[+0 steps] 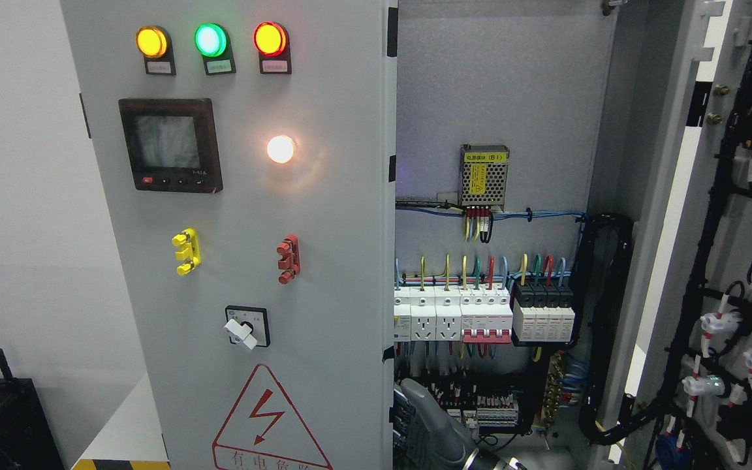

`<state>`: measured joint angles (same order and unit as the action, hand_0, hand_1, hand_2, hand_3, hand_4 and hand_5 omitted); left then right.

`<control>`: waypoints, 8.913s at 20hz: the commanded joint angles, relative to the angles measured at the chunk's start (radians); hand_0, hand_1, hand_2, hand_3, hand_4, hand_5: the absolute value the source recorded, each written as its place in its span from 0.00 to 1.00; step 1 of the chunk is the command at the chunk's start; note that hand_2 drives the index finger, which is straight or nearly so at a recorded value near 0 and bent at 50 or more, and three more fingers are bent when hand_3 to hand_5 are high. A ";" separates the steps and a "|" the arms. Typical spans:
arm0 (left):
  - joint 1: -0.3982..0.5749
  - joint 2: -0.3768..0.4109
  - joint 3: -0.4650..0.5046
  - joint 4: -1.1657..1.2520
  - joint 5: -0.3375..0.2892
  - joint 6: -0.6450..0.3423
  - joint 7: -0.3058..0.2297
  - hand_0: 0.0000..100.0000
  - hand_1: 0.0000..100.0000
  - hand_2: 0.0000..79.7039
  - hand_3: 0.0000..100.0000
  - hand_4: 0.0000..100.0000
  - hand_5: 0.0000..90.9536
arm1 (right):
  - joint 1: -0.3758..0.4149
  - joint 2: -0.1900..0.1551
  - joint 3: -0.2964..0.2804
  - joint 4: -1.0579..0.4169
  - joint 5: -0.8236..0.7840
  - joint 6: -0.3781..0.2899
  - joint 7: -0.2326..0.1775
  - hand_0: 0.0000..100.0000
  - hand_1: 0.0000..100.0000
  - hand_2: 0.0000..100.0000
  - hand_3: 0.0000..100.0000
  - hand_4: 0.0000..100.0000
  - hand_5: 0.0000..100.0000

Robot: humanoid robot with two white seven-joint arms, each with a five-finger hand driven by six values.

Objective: Open door with both hands

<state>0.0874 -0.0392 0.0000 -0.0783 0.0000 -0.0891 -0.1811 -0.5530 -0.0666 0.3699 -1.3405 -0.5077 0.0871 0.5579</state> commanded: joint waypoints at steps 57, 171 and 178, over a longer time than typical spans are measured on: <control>0.000 -0.001 -0.025 0.000 -0.006 -0.001 0.000 0.00 0.00 0.00 0.00 0.03 0.00 | 0.110 -0.004 0.141 -0.198 -0.118 0.002 0.060 0.22 0.00 0.00 0.00 0.00 0.00; 0.003 -0.001 -0.028 0.022 -0.008 0.002 0.000 0.00 0.00 0.00 0.00 0.03 0.00 | 0.055 0.143 0.497 -0.310 -0.054 0.063 -0.047 0.22 0.00 0.00 0.00 0.00 0.00; 0.003 -0.001 -0.035 0.018 -0.011 0.002 0.000 0.00 0.00 0.00 0.00 0.03 0.00 | 0.053 0.145 0.501 -0.309 -0.051 0.065 -0.047 0.22 0.00 0.00 0.00 0.00 0.00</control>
<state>0.0901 -0.0399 -0.0072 -0.0610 0.0000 -0.0880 -0.1811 -0.4972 0.0713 0.8524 -1.6520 -0.5645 0.1508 0.5103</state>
